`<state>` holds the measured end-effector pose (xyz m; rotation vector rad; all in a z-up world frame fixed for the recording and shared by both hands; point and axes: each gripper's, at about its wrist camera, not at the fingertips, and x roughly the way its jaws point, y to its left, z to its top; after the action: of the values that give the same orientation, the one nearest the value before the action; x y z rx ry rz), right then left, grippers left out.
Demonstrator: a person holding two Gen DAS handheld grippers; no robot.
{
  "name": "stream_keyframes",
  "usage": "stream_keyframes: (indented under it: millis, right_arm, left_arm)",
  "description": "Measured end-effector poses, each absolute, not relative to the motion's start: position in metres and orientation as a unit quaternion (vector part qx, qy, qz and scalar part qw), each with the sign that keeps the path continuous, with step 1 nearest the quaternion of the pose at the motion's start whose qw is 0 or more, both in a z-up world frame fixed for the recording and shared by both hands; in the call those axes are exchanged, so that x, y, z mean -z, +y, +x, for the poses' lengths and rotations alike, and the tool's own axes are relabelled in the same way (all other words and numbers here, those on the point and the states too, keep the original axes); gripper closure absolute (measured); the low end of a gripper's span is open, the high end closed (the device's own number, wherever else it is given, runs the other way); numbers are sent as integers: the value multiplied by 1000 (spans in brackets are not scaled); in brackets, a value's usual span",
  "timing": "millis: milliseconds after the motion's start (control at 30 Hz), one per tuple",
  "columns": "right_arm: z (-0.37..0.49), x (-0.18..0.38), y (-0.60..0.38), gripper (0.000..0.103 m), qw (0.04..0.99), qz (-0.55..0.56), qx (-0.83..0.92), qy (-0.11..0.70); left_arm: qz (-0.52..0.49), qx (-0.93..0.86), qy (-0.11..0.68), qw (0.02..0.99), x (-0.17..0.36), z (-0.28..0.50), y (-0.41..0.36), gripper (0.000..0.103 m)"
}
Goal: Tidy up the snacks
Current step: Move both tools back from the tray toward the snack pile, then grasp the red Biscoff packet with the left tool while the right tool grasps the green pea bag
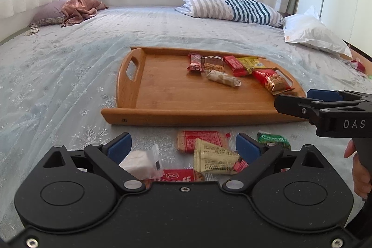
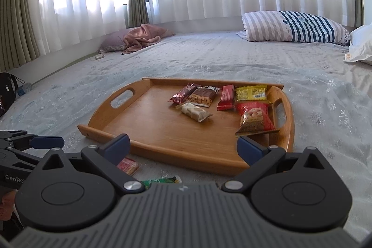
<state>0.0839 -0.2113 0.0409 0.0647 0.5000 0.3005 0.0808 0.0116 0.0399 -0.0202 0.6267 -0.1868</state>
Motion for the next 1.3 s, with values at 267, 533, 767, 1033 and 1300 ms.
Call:
stream_keyframes:
  millis: [267, 533, 767, 1033, 1300]
  right_arm:
    - [78, -25, -207, 0, 957, 42, -139, 253]
    - [70, -13, -205, 0, 958, 51, -138, 248]
    - [70, -3, -202, 0, 955, 64, -148, 248]
    - [74, 5, -199, 0, 952, 60, -150, 261]
    - [74, 11, -196, 0, 950, 58, -150, 268]
  left_arm:
    - [-18, 89, 307, 947, -28, 72, 19, 7]
    - [-25, 81, 304, 949, -19, 67, 26, 6]
    - [-34, 74, 295, 952, -11, 63, 29, 3]
    - [-19, 67, 298, 952, -2, 63, 27, 2]
    - [-8, 65, 296, 953, 4, 64, 26, 1]
